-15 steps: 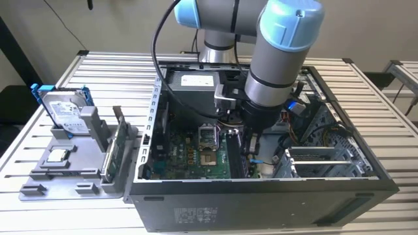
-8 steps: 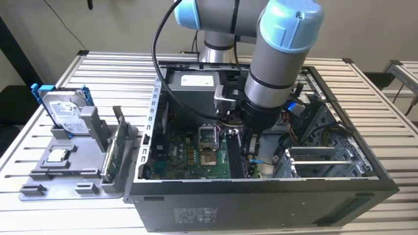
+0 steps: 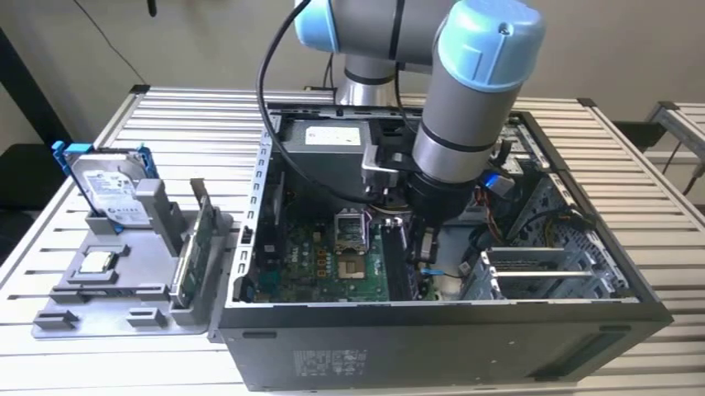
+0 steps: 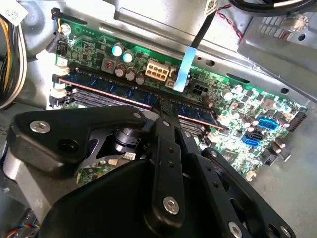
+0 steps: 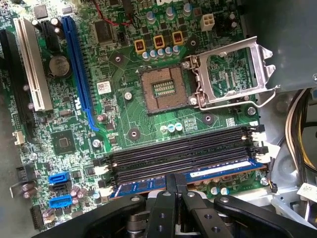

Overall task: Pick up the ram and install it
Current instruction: 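Press down the ram until it locks into place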

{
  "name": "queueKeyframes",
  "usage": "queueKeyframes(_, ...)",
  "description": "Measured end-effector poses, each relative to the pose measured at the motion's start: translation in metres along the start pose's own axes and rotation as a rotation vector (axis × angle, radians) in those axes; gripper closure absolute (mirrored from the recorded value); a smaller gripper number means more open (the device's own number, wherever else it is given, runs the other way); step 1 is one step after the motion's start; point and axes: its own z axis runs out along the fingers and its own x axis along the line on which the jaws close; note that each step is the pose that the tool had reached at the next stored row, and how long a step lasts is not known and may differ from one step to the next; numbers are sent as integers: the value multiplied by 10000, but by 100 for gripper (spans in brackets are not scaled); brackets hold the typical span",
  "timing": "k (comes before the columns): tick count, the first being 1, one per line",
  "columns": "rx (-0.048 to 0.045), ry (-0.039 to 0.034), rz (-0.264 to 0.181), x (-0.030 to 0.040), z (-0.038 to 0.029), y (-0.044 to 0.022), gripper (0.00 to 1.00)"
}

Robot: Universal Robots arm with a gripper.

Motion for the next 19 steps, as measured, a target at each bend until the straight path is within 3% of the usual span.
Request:
queueKeyframes(5, 0, -5, -6, -3, 45, -10, 89)
queueKeyframes(8, 0, -21, -10, -7, 16, -10, 89)
queueKeyframes(19, 0, -9, -10, -2, -474, 0, 89)
